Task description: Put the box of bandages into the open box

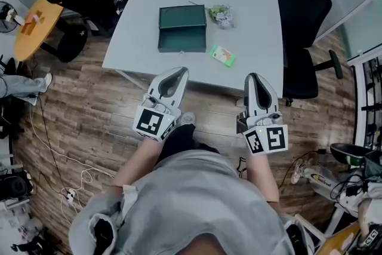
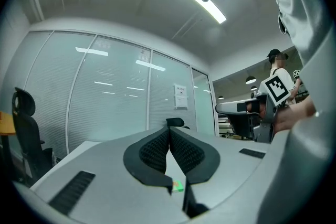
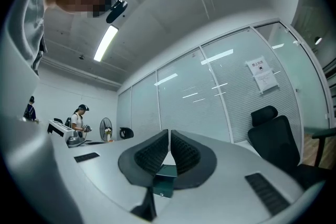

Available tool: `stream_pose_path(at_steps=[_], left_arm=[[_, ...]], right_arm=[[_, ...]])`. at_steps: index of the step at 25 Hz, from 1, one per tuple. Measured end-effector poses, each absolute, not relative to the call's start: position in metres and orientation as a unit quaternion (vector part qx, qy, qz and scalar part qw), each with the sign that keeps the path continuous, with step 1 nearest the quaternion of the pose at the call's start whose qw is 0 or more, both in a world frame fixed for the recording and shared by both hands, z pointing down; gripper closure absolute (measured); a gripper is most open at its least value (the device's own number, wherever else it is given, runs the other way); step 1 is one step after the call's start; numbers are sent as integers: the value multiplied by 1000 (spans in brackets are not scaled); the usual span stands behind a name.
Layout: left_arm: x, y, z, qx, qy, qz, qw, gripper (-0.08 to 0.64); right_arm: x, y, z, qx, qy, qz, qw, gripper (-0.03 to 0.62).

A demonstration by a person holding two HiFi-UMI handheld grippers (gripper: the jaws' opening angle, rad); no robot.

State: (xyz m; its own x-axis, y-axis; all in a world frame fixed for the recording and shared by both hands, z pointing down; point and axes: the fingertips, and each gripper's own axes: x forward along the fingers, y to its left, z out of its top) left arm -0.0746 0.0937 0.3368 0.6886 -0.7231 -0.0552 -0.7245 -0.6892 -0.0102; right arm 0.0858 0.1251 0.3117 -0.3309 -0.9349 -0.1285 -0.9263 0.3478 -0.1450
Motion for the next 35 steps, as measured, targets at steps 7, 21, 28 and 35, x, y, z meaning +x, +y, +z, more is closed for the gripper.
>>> stream_pose_path(at_steps=[7, 21, 28, 35], left_arm=[[-79, -4, 322, -933, 357, 29, 29, 538], [-66, -85, 337, -938, 346, 25, 3, 538], [-30, -116, 338, -929, 371, 21, 7, 538], [16, -159, 331, -912, 410, 30, 13, 538]], right_arm=[[69, 40, 303, -590, 802, -11, 90, 540], [70, -43, 306, -588, 806, -17, 69, 540], [110, -80, 308, -569, 818, -22, 76, 540], [165, -128, 301, -538, 839, -18, 77, 540]])
